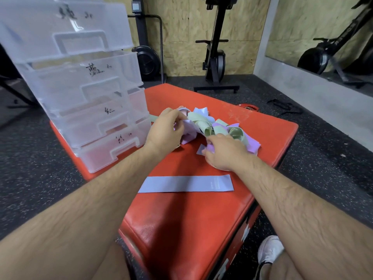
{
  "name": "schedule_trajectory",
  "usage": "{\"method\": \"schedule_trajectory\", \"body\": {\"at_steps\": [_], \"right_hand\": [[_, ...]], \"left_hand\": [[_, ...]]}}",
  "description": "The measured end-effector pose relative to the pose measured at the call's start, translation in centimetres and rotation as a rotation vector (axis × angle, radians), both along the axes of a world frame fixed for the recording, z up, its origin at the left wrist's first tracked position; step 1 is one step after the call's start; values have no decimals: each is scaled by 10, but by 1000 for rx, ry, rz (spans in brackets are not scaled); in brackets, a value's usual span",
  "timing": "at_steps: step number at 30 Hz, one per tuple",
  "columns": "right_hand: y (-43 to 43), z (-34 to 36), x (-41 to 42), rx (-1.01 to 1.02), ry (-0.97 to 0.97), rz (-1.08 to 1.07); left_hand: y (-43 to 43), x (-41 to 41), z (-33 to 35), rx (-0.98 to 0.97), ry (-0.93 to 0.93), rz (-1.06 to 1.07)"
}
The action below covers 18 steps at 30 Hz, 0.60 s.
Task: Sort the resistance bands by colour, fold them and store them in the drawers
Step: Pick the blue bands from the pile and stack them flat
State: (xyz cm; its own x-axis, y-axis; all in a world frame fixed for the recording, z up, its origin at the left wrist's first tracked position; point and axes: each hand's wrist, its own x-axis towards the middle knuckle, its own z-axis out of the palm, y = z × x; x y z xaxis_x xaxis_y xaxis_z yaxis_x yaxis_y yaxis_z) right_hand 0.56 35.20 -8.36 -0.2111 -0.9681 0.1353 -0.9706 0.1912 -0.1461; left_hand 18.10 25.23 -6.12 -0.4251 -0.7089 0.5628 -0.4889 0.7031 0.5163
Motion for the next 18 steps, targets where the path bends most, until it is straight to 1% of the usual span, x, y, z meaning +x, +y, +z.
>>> {"method": "schedule_trajectory", "body": {"at_steps": [2, 3, 7, 10, 13, 15, 18], "right_hand": [[-3, 9, 7, -154, -36, -10], [-5, 13, 11, -229, -84, -10], [-8, 29, 32, -428, -458, 78], [-8, 37, 42, -482, -629, 126], [-8, 43, 47, -520, -704, 100], [-10, 51, 48, -610, -742, 101], [-11, 66, 46, -765, -875, 117]], "left_hand": [[1, 4, 3, -51, 5, -23], [2, 5, 4, -85, -3, -23], [5, 8, 7, -168, -38, -76], [7, 11, 10, -163, 5, -125], [13, 15, 14, -21, 148, -123], [14, 15, 13, 90, 225, -107], [11, 14, 9, 231, 251, -98]]}}
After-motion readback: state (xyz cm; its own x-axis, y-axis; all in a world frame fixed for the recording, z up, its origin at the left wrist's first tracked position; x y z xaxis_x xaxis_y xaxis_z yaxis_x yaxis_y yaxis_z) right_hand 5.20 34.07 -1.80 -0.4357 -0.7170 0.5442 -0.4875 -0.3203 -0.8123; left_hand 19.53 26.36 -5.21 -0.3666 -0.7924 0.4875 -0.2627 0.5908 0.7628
